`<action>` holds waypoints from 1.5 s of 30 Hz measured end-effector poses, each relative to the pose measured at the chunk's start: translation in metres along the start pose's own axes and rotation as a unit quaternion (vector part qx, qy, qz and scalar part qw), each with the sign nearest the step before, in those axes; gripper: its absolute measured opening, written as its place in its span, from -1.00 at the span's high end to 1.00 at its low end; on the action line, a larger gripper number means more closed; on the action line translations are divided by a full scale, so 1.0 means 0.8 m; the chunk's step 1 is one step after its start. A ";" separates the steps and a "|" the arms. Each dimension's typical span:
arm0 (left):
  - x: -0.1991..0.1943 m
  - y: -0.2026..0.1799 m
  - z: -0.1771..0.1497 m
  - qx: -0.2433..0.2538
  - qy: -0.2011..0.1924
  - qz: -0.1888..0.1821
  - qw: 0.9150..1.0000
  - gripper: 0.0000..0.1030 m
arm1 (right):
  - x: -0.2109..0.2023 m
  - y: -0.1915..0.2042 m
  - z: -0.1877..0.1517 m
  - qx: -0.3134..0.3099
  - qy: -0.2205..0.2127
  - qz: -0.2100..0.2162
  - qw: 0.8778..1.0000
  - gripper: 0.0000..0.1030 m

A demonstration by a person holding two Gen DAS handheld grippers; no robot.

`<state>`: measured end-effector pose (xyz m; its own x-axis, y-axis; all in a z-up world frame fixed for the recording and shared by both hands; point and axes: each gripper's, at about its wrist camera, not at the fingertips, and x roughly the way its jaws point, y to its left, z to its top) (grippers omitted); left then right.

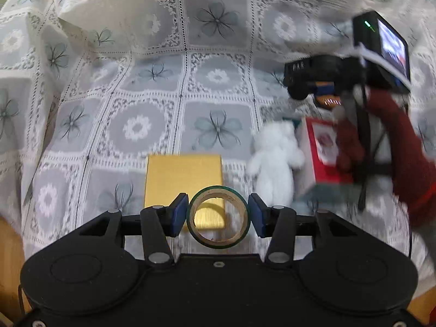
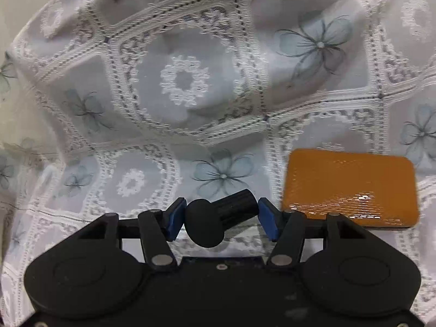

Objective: Organize soft objects
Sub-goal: 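Lift the tape roll and black cylinder and carry both toward the basket, then lower both held items into the basket and open both grippers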

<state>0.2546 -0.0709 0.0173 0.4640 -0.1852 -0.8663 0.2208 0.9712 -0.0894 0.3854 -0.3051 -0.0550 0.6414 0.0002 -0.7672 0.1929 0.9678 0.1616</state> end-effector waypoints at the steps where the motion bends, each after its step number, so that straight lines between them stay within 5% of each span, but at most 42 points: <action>1: -0.005 -0.002 -0.008 0.004 -0.001 0.001 1.000 0.08 | -0.004 -0.001 0.000 -0.005 -0.001 -0.012 1.000 -0.10; 11: -0.030 -0.002 -0.055 0.005 0.002 -0.008 1.000 0.08 | -0.119 -0.045 -0.010 -0.011 -0.042 -0.048 0.998 -0.10; 19: -0.050 -0.002 -0.086 0.007 0.001 -0.009 1.000 0.08 | -0.213 -0.109 -0.075 0.026 -0.029 -0.080 0.996 -0.10; 24: -0.062 -0.006 -0.109 0.014 0.005 -0.008 1.000 0.08 | -0.261 -0.125 -0.144 0.039 0.002 -0.059 0.998 -0.11; 32: -0.078 -0.017 -0.146 0.020 0.022 -0.011 0.999 0.08 | -0.330 -0.082 -0.247 -0.006 0.015 0.003 1.000 -0.11; 45: -0.091 -0.026 -0.212 0.035 0.075 -0.029 0.996 0.08 | -0.363 -0.039 -0.321 -0.035 0.068 0.063 0.995 -0.11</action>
<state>0.0703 -0.0521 -0.0010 0.3172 -0.2104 -0.9247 0.3045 0.9461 -0.1108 0.0025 -0.2709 0.0034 0.5493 0.1516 -0.8217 0.0618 0.9733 0.2209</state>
